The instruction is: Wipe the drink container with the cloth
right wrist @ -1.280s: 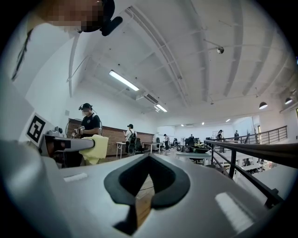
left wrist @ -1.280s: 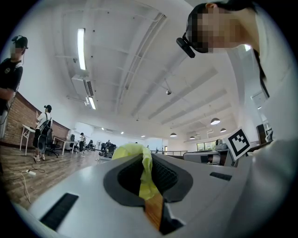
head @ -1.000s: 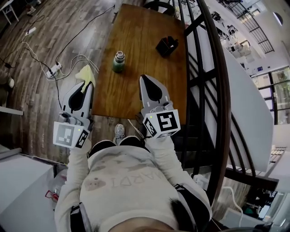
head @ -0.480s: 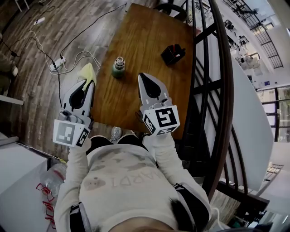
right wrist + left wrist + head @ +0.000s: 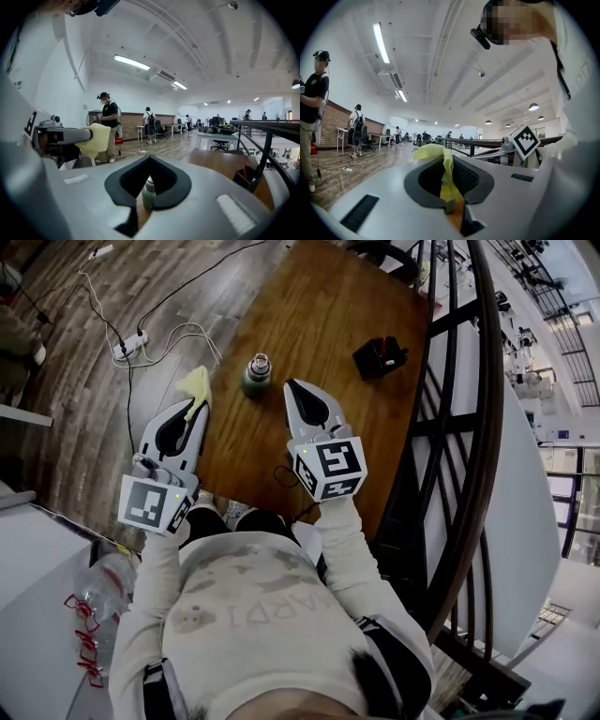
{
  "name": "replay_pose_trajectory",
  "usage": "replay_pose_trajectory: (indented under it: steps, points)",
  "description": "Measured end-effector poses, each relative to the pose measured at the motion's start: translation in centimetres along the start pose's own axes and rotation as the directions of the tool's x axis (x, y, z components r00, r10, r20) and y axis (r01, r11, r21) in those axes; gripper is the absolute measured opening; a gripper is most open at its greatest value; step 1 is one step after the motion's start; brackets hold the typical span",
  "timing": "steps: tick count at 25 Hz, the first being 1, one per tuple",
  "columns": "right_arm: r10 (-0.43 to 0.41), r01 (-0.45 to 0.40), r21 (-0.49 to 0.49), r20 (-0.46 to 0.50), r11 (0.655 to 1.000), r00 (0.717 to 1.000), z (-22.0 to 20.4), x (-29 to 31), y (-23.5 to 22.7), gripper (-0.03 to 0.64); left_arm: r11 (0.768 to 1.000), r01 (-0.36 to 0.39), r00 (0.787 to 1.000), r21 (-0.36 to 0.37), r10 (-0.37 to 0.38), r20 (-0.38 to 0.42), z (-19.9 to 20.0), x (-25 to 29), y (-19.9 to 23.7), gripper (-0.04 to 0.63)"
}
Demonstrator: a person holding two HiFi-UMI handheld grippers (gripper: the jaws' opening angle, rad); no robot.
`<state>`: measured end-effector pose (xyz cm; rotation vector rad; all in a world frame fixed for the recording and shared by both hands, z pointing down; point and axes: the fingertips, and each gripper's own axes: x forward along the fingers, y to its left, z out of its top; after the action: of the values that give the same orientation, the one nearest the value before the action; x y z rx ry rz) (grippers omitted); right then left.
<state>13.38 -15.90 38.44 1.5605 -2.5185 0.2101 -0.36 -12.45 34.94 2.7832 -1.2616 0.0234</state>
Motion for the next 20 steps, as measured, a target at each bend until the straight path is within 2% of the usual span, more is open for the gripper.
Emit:
replay_pose_trajectory:
  steps: [7, 14, 20]
  points:
    - [0.042, -0.04, 0.023, -0.115, 0.999, 0.992, -3.5, 4.5, -1.0, 0.011, 1.0, -0.004, 0.997, -0.027, 0.001, -0.078, -3.8, 2.3, 1.3, 0.031]
    - [0.063, -0.056, 0.042, -0.203, 0.998, 0.977, -6.7, 8.4, -2.0, 0.011, 0.998, 0.024, 0.987, -0.051, -0.032, -0.156, -7.2, 4.8, 2.2, 0.031]
    - [0.063, -0.051, 0.057, -0.236, 0.997, 0.97, -8.2, 9.8, -2.4, 0.011, 0.995, 0.036, 0.978, -0.091, -0.054, -0.203, -10.2, 6.4, 2.5, 0.031]
